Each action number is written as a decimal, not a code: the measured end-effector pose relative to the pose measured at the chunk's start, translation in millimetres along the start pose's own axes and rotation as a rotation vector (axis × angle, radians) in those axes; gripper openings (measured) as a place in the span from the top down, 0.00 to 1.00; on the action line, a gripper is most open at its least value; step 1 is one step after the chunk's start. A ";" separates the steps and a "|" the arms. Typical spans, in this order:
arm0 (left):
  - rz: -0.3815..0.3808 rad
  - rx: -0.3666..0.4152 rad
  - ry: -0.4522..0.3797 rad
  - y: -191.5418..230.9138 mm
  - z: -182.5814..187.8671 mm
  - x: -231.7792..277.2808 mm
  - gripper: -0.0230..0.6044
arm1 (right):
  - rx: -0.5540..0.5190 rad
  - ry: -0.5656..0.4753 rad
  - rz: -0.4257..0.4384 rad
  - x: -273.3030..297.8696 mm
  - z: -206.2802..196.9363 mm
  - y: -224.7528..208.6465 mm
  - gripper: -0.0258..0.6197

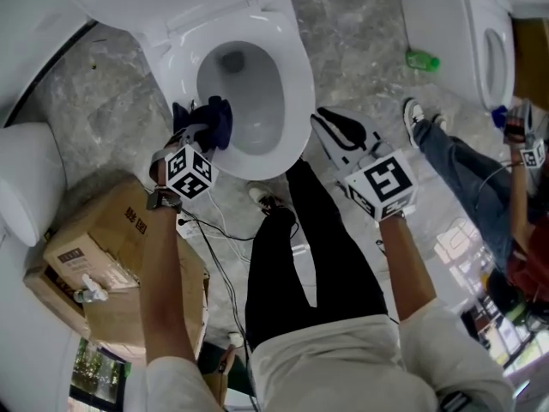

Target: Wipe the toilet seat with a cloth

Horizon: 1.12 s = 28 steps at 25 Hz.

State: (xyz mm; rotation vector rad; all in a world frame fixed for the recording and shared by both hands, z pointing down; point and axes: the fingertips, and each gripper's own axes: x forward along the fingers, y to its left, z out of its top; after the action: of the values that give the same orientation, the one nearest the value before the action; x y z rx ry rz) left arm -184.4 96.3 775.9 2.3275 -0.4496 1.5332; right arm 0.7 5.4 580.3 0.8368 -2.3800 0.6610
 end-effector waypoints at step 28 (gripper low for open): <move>0.325 -0.048 -0.118 181.0 47.3 -5.2 0.90 | -0.044 0.036 0.062 23.3 33.1 -42.5 0.85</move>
State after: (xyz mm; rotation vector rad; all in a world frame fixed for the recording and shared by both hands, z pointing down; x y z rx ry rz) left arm -224.6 -86.4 769.6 2.4055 -0.9233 1.5019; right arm 3.4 -53.3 581.5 0.7290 -2.3869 0.6401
